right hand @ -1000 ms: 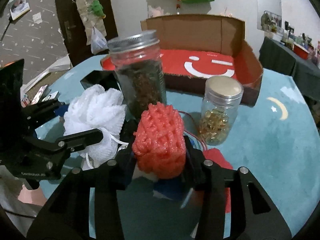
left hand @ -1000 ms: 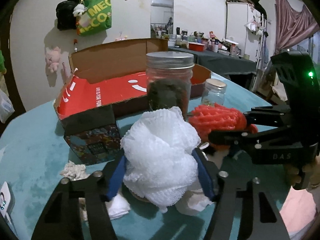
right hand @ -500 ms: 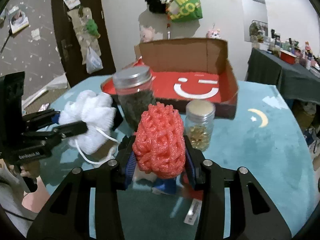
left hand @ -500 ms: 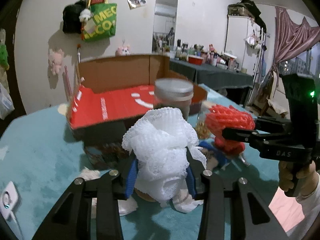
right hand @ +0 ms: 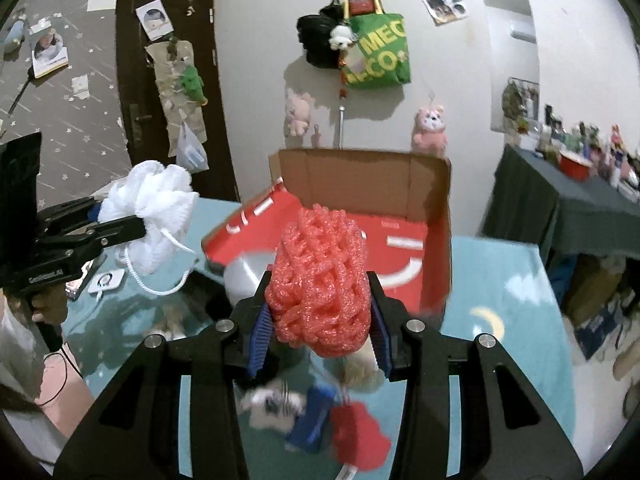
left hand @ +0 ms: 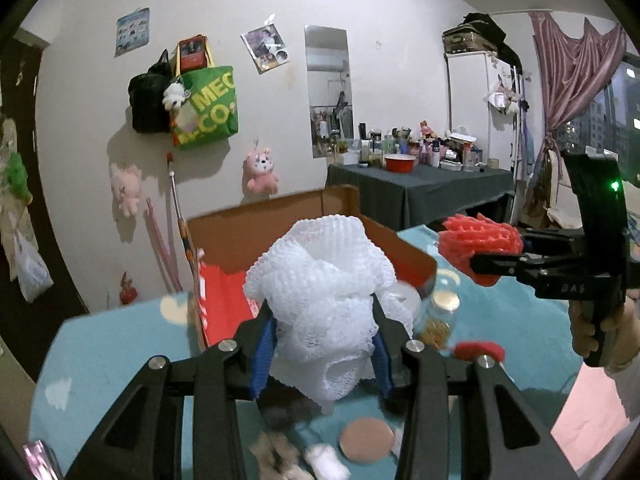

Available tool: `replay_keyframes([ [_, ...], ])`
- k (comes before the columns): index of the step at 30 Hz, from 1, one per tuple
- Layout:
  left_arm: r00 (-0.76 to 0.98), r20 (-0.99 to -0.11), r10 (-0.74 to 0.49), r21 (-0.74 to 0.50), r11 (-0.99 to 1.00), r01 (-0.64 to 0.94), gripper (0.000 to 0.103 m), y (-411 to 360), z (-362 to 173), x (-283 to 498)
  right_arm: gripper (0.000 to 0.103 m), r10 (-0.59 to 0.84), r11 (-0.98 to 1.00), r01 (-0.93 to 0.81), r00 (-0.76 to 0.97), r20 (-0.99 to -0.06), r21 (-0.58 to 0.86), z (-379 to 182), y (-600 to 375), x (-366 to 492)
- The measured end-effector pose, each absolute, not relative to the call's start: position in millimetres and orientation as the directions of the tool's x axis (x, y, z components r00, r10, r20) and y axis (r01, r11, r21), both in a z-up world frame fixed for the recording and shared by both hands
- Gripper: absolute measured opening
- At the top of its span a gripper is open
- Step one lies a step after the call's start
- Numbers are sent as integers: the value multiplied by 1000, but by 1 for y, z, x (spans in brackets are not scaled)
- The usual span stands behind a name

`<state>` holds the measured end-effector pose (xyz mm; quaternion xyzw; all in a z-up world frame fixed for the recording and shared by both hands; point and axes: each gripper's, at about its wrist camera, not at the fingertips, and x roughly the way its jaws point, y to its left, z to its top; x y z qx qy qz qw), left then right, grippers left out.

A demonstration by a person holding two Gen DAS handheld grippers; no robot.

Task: Organize soft objects
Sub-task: 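Carry both poufs into the red box and open both tools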

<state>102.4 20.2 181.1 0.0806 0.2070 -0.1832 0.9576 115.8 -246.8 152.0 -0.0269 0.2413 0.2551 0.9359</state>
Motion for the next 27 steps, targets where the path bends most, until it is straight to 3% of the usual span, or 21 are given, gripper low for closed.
replay_keyframes([
  [10,821,-493,-287,144,904,403,44,8,207,208,40,439,858,-513,704,-559,28,184,-207,229],
  [17,764,-593,-252,159,895,418,44,-10,183,301,40,328,890,-456,651,-685,-7,146,-179,336],
  [27,691,-693,-205,148,898,415,44,-29,129,400,40,270,923,-379,508,-818,69,82,-169,448],
])
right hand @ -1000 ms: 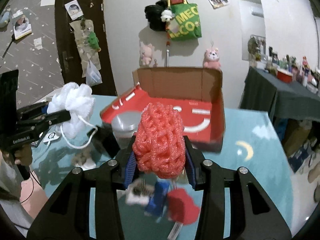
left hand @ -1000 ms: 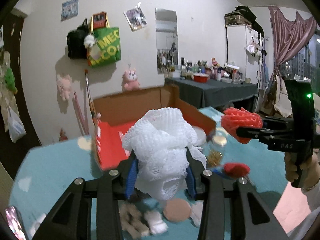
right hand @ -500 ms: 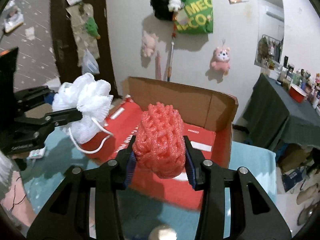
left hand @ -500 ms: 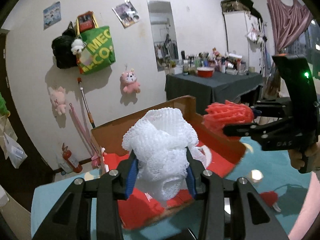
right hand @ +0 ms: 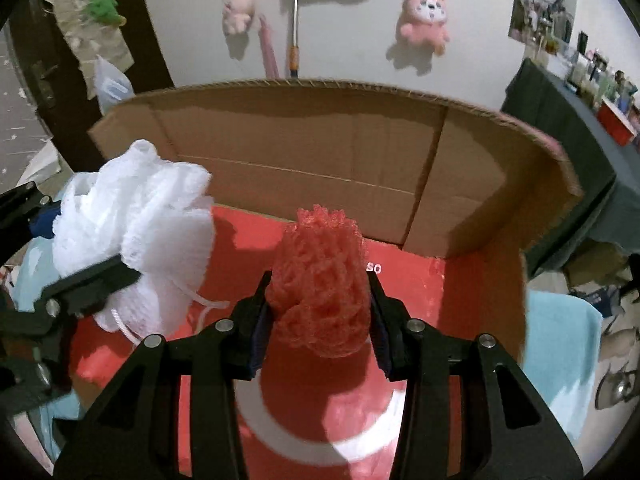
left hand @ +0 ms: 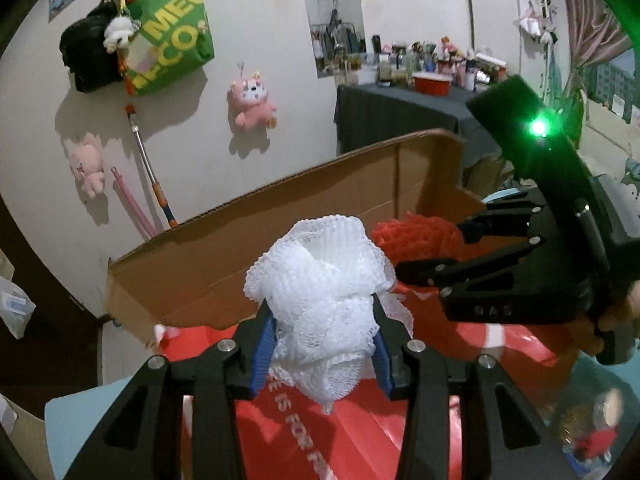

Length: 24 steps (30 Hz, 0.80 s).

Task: Organize soft objects
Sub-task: 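Carry both poufs into the red box and open both tools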

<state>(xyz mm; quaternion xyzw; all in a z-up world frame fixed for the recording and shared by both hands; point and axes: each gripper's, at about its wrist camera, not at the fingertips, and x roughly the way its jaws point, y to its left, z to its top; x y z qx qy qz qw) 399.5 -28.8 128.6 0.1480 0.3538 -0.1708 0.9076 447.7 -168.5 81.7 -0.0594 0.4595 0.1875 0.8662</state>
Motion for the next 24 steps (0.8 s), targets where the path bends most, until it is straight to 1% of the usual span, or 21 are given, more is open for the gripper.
replay_keyframes([
  [3,661,-724,-199,128,903,411,45,-31,112,422,40,245,929,-367,500,-830,53,72,-164,459],
  [7,650,-740,-173,138,907,398,45,-34,95,438,40,210,936,-350,488,-847,30,59,-164,468],
  [9,650,-743,-158,144,911,386,45,-34,89,442,40,211,938,-343,472,-856,42,53,-166,472],
  [13,625,-763,-166,119,914,389,47,-35,79,448,41,207,938,-343,457,-865,44,45,-168,473],
  [17,625,-768,-138,159,904,396,49,-40,73,448,42,212,937,-346,458,-863,47,45,-170,469],
  [24,629,-767,-129,171,903,395,57,-42,73,446,44,220,941,-332,445,-868,69,48,-184,470],
])
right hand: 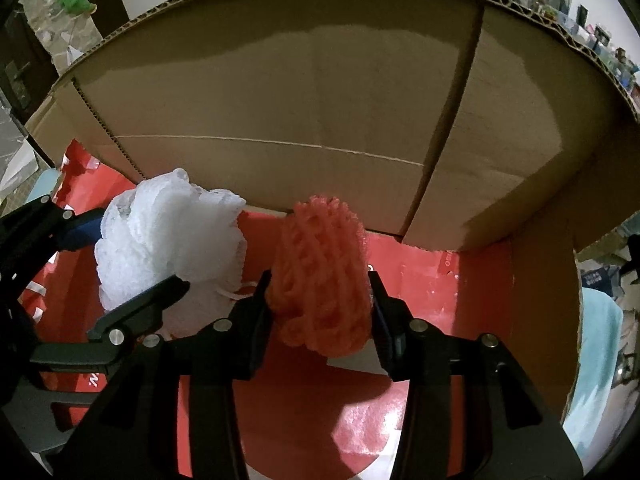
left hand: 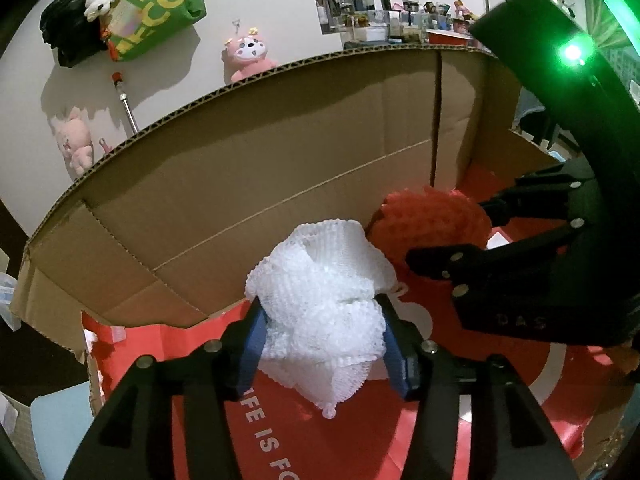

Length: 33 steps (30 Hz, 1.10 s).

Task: Organize soft objects
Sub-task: 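Carry both poufs into the red box and open both tools, then withdraw both tools from the box back toward the table items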

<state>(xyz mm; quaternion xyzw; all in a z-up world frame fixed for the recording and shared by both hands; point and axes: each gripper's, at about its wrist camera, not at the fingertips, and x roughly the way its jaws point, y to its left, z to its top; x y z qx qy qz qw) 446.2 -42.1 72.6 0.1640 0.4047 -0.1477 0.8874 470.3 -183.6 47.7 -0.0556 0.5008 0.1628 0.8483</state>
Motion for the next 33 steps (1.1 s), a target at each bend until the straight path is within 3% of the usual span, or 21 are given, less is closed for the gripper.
replay_keyframes([
  [9,635,-761,-137,157,910,385,63,-38,74,442,46,206,945,-322,443,-872,60,52,-197,470],
  [12,645,-752,-136,161,911,380,66,-36,77,438,59,216,944,-322,453,-865,67,50,-200,468],
  [21,686,-710,-161,133,925,355,85,-27,106,417,62,209,952,-303,504,-838,55,84,-227,439],
  [33,807,-558,-191,100,950,294,102,-10,187,324,78,238,953,-298,641,-729,49,168,-209,351],
])
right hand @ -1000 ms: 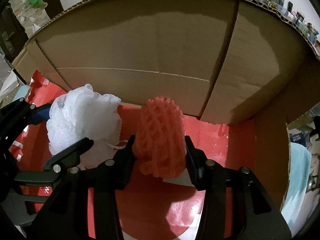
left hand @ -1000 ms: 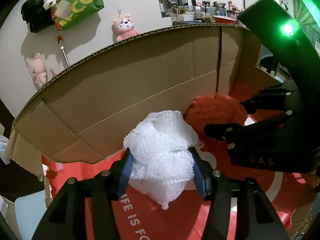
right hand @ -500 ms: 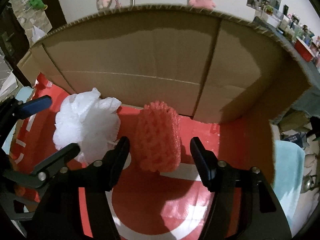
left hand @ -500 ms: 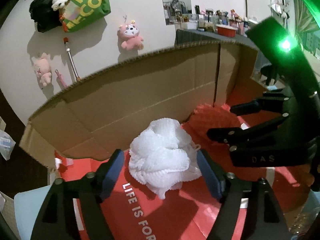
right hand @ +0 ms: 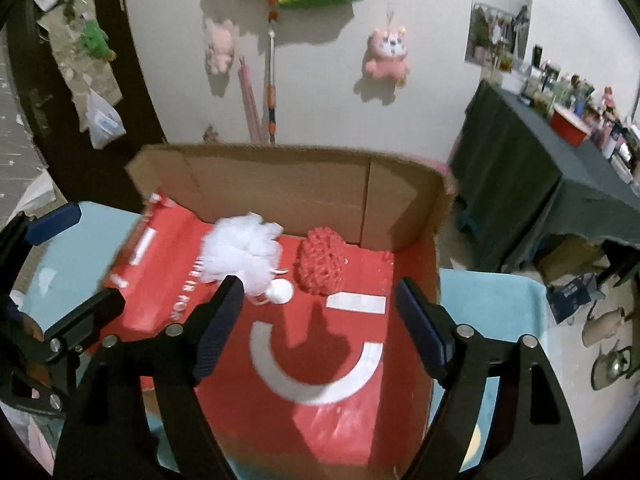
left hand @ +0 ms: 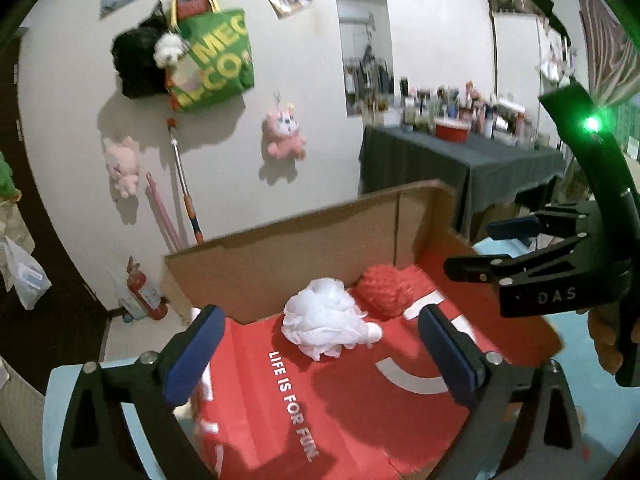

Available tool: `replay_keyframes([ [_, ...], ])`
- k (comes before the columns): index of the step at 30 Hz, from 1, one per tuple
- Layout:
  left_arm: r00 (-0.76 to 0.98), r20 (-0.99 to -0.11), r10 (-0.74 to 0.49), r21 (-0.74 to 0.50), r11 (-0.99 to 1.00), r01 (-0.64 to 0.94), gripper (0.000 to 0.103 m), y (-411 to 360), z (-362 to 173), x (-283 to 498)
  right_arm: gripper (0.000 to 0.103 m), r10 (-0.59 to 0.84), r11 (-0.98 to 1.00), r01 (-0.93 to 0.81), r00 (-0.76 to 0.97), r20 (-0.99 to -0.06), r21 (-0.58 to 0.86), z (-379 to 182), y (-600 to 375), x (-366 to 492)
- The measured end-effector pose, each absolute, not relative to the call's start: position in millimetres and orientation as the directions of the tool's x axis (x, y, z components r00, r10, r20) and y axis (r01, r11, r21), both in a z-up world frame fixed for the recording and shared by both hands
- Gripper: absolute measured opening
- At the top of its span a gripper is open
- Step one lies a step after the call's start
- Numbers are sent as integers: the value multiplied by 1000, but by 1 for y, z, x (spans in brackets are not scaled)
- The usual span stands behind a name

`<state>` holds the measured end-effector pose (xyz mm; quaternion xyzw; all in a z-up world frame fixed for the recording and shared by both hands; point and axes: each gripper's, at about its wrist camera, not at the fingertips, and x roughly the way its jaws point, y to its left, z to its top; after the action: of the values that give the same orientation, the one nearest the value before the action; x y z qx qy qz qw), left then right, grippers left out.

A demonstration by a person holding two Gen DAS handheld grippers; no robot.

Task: Organize soft objects
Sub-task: 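Withdraw both tools from the box back toward the table items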

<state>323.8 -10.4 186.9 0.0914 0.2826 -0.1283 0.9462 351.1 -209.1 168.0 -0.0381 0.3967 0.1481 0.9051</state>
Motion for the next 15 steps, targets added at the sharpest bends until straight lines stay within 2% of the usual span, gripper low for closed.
replay_keyframes([
  [6,863,-462,-204,99,955,279,103,-1,222,260,88,266,947,-321,714,-648,35,204,-208,288],
  [15,910,-349,-222,85,960,267,103,7,249,168,89,312,936,-349,785,-536,33,226,-221,188],
])
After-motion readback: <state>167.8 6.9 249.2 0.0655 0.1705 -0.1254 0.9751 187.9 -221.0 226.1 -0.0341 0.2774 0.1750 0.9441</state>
